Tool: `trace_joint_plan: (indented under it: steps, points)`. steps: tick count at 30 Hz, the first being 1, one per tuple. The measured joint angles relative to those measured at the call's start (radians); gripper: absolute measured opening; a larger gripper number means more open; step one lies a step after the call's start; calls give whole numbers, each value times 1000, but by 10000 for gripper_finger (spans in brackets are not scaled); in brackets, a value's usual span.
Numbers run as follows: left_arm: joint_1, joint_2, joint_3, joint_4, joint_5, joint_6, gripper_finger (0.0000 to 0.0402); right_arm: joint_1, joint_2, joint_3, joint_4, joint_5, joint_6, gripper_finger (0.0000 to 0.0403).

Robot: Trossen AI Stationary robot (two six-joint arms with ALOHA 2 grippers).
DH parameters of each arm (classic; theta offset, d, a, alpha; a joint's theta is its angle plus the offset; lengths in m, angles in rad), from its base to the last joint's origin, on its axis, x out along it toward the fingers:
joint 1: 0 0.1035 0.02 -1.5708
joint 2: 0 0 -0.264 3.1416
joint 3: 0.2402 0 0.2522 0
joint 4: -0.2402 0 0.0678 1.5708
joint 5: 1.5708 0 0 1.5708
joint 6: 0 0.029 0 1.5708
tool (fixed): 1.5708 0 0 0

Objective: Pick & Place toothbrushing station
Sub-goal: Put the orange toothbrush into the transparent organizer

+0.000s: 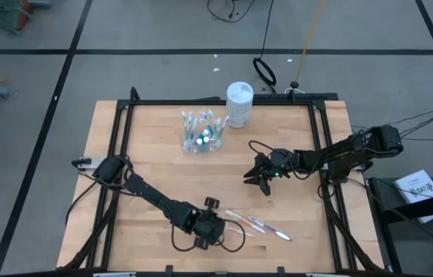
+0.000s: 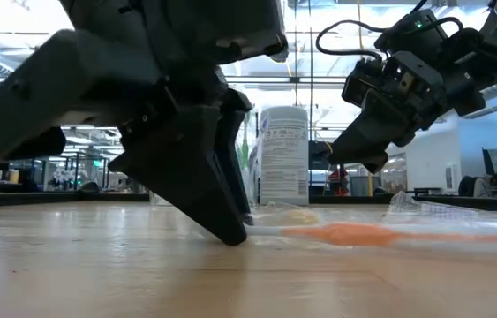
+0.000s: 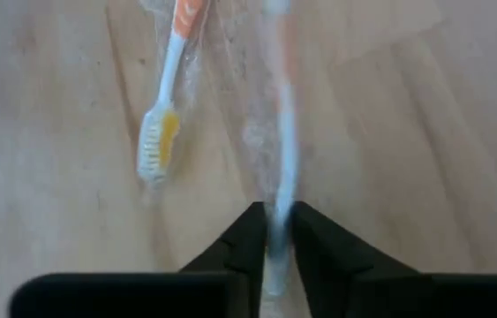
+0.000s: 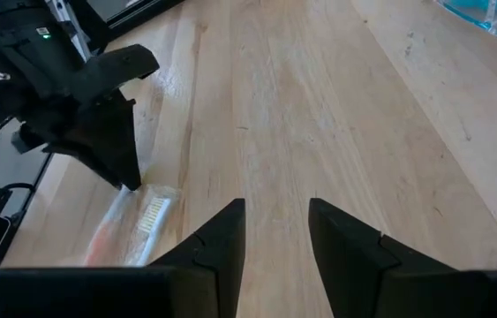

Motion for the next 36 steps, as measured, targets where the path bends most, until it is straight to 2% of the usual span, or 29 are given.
trace_joint_plan:
  steps: [5, 9, 13, 16, 19, 24, 29, 36]
  points:
    - [3, -32, 0, -54, -28, 142, 12, 0, 0, -1, 6, 0, 0, 121]
    - [4, -119, 17, -202, -92, 235, 17, 0, 0, -1, 11, 0, -6, 121]
    - [20, -226, 40, -454, -245, 338, 28, 0, 0, -1, 15, 3, -8, 121]
    - [38, -308, 53, -632, -444, 442, 15, 0, 0, -1, 17, 3, -30, 121]
    - [68, -382, 56, -787, -631, 601, 5, -1, 0, -1, 18, 4, -76, 121]
    - [155, -461, 56, -996, -812, 879, 26, -1, 0, -1, 23, 4, -137, 121]
    - [252, -478, 56, -1149, -859, 1070, 25, -1, 0, -1, 19, 4, -139, 121]
    - [325, -478, 54, -1154, -862, 1292, 3, 0, 0, -1, 13, 1, -120, 121]
